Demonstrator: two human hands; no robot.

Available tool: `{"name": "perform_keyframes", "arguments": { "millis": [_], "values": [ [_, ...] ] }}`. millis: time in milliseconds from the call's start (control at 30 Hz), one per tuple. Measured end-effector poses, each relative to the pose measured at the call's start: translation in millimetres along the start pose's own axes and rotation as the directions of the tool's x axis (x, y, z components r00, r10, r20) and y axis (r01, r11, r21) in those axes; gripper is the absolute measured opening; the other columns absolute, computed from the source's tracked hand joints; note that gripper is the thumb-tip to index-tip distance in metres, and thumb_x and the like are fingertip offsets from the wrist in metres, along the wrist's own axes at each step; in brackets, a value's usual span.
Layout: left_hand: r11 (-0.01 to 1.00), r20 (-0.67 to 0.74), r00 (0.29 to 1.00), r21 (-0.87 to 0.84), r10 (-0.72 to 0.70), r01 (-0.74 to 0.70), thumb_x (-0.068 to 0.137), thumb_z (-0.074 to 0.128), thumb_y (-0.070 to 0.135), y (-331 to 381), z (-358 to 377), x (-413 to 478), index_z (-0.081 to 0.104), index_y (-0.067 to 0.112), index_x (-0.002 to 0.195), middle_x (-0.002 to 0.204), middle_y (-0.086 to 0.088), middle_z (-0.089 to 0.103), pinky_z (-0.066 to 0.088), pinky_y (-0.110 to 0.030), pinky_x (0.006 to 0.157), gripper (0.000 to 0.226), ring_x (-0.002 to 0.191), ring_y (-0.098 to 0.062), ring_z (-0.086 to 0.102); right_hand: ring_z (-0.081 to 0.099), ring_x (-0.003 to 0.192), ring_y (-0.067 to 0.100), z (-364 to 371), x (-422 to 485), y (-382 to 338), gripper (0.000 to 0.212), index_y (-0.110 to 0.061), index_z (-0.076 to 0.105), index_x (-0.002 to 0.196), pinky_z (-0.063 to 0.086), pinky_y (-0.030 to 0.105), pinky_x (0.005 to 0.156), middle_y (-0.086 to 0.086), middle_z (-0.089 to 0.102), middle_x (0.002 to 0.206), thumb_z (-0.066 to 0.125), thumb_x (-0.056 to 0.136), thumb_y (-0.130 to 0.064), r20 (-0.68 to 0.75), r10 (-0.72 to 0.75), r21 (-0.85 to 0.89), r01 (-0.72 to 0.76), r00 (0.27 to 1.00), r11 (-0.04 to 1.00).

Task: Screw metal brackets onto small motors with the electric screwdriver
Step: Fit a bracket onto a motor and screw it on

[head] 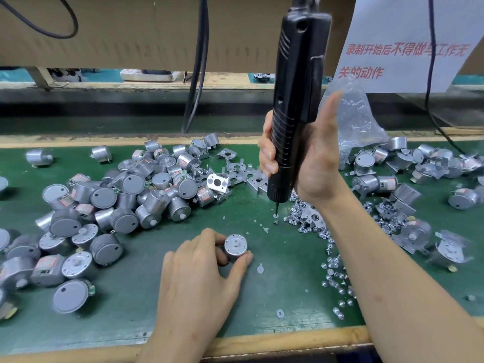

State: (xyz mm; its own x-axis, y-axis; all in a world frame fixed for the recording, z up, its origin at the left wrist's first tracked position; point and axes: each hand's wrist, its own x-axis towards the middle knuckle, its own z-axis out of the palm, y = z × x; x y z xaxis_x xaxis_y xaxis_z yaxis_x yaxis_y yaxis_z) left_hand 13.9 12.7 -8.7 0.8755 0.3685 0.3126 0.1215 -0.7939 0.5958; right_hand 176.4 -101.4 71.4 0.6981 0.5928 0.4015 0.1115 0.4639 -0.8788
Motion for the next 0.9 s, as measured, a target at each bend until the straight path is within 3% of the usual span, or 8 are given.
{"name": "perform_keyframes", "arguments": {
  "millis": [133,300,400,467,567,667,800,900],
  "values": [
    [0.998,-0.064,0.997,-0.062,-0.03,0.026,0.076,0.052,0.079,0.4,-0.5,0.1,0.055,0.032,0.109,0.077,0.019,0.05,0.041,-0.031,0.068,0.058,0.075,0.001,0.052,0.048,0.05,0.021,-2.6,1.8,-5.2,0.082,-0.008,0.057,0.088,0.041,0.031,0.053,0.007,0.052,0.063,0.056,0.069,-0.088,-0.133,-0.109,-0.159,0.087,0.985,0.983],
    [0.995,-0.125,0.99,-0.076,0.058,-0.068,0.088,0.056,0.058,4.7,-6.5,15.3,0.059,0.025,0.118,0.096,0.014,0.053,0.036,-0.022,0.069,0.045,0.074,-0.004,0.048,0.048,0.048,0.023,-6.5,2.5,-8.9,0.081,-0.008,0.056,0.084,0.041,0.032,0.05,0.008,0.052,0.061,0.049,0.073,-0.087,-0.271,-0.218,-0.302,0.133,0.938,0.944],
    [0.993,-0.047,0.992,-0.015,0.114,-0.115,0.089,0.06,0.046,12.3,-5.1,43.3,0.065,0.021,0.118,0.098,0.01,0.063,0.047,-0.032,0.08,0.039,0.08,-0.007,0.054,0.048,0.048,0.023,-7.2,3.3,-8.8,0.087,-0.005,0.055,0.085,0.04,0.032,0.048,0.01,0.051,0.06,0.05,0.071,-0.09,-0.312,-0.242,-0.318,0.139,0.919,0.938],
    [0.987,0.017,0.988,0.049,0.151,-0.152,0.092,0.062,0.04,22.7,2.0,68.1,0.066,0.018,0.123,0.101,0.002,0.068,0.05,-0.038,0.087,0.038,0.095,-0.02,0.063,0.048,0.048,0.022,-6.6,4.6,-7.1,0.091,-0.003,0.055,0.085,0.039,0.031,0.049,0.009,0.051,0.059,0.051,0.068,-0.092,-0.325,-0.249,-0.32,0.141,0.913,0.937],
    [0.955,0.155,0.963,0.168,0.218,-0.244,0.096,0.058,0.035,36.7,23.4,104.6,0.062,0.014,0.127,0.116,-0.006,0.064,0.049,-0.04,0.09,0.038,0.11,-0.029,0.058,0.047,0.048,0.022,-6.9,5.8,-5.0,0.1,0.004,0.055,0.086,0.039,0.03,0.049,0.007,0.051,0.058,0.053,0.065,-0.094,-0.345,-0.252,-0.325,0.137,0.904,0.936],
    [0.884,0.29,0.925,0.324,0.246,-0.337,0.095,0.056,0.041,45.3,41.8,128.7,0.061,0.009,0.115,0.117,-0.008,0.059,0.047,-0.038,0.085,0.038,0.114,-0.029,0.051,0.047,0.046,0.023,-10.9,6.7,-5.0,0.111,0.013,0.052,0.086,0.039,0.031,0.049,0.006,0.052,0.056,0.053,0.064,-0.096,-0.364,-0.274,-0.347,0.144,0.89,0.927],
    [0.785,0.371,0.906,0.49,0.206,-0.379,0.094,0.055,0.045,49.2,45.3,134.1,0.048,0.018,0.087,0.09,-0.004,0.053,0.033,-0.04,0.075,0.029,0.098,-0.029,0.054,0.047,0.045,0.023,-14.1,6.8,-5.9,0.112,0.014,0.051,0.086,0.039,0.03,0.048,0.005,0.052,0.055,0.053,0.064,-0.096,-0.373,-0.278,-0.349,0.144,0.885,0.926],
    [0.776,0.345,0.905,0.488,0.249,-0.399,0.091,0.054,0.031,45.2,41.7,129.8,0.056,0.016,0.091,0.088,-0.001,0.055,0.026,-0.039,0.075,0.015,0.097,-0.027,0.056,0.048,0.046,0.023,-13.1,5.5,-5.8,0.112,0.015,0.051,0.086,0.04,0.031,0.047,0.005,0.052,0.057,0.052,0.065,-0.095,-0.367,-0.277,-0.357,0.14,0.888,0.924]
  ]
}}
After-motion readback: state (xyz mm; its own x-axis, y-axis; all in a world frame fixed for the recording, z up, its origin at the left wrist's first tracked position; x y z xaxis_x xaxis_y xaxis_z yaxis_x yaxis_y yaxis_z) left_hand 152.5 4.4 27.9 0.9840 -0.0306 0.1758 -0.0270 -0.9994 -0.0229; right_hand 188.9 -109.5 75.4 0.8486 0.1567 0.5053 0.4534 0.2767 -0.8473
